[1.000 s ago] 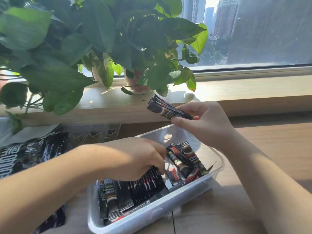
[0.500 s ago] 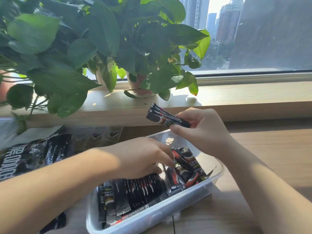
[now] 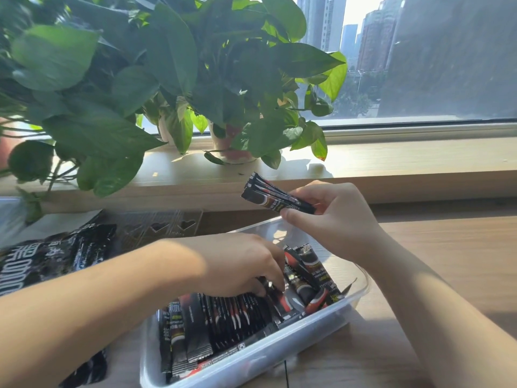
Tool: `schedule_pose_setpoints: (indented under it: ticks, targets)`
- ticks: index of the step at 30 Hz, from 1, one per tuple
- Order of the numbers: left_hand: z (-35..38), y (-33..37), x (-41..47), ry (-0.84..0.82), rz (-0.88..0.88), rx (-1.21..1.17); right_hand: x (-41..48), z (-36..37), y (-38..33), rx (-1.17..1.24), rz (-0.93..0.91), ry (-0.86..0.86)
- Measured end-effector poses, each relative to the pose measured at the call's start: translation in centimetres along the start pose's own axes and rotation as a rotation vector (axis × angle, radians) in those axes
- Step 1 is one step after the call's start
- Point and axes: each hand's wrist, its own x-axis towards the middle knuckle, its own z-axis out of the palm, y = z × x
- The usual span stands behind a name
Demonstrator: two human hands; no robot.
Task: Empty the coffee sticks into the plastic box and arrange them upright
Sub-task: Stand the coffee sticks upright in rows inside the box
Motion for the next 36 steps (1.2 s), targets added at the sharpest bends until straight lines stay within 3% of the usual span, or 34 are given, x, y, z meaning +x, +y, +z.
schedule_pose_setpoints:
  ticks: [6, 25, 32, 36]
  targets:
    - [-0.6, 1.0, 0.5, -0.017, 0.037, 0.119, 0.0, 0.0, -0.2, -0.003, 0.013, 0.008]
    - [1.1, 1.5, -4.0, 0.131, -0.164, -0.110, -0.4, -0.3, -1.8, -0.083, 0.096, 0.057]
    - [1.2, 1.4, -3.9, 0.159, -0.210, -0.132, -0.7, -1.8, -5.4, -0.224, 0.360, 0.034]
    - [1.5, 1.2, -3.9, 0.152, -0.217, -0.136, -2.3, -2.4, -8.5, -0.360, 0.458, -0.103]
